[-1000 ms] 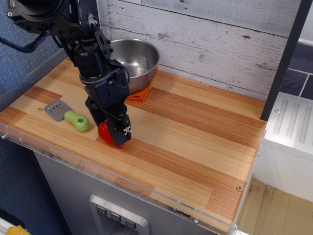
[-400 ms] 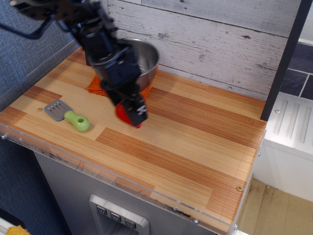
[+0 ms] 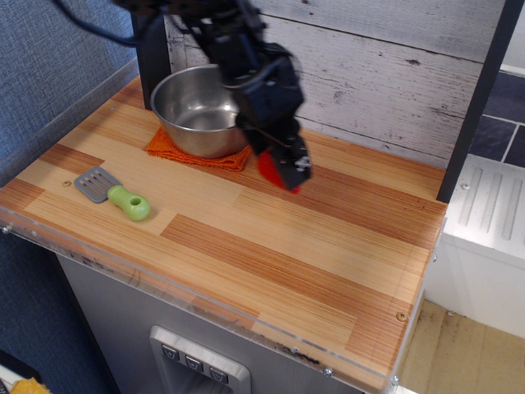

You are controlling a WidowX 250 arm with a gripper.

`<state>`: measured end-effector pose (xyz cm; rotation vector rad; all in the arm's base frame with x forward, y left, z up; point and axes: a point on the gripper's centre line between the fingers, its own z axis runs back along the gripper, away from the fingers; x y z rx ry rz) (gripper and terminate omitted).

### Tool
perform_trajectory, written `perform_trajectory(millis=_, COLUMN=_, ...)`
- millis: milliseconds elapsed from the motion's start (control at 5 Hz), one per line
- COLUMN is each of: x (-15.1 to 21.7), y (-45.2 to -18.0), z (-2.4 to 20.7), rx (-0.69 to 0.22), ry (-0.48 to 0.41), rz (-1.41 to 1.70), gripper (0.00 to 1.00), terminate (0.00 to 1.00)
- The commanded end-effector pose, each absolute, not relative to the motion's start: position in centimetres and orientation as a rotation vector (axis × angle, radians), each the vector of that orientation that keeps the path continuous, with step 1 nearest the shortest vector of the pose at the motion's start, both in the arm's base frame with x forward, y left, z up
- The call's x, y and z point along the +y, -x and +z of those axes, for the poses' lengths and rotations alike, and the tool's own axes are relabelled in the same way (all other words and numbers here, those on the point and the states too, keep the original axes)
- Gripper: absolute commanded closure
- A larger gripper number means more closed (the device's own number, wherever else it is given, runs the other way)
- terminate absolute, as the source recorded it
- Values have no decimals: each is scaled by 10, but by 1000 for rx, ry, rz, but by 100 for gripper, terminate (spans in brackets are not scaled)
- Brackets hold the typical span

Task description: Move the tomato to the top-right corner of the counter.

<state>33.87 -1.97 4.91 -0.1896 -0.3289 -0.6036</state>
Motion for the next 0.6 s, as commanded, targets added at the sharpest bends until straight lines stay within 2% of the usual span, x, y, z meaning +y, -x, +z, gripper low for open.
perform_trajectory(millis=0, x=-58, y=-376, z=42, rx=-383, ry=192, rz=-691, gripper=100, terminate=0)
perform_trajectory(millis=400, x=-88, y=-392, z=27, rx=-386, ry=191, rz=-752, gripper=100, terminate=0)
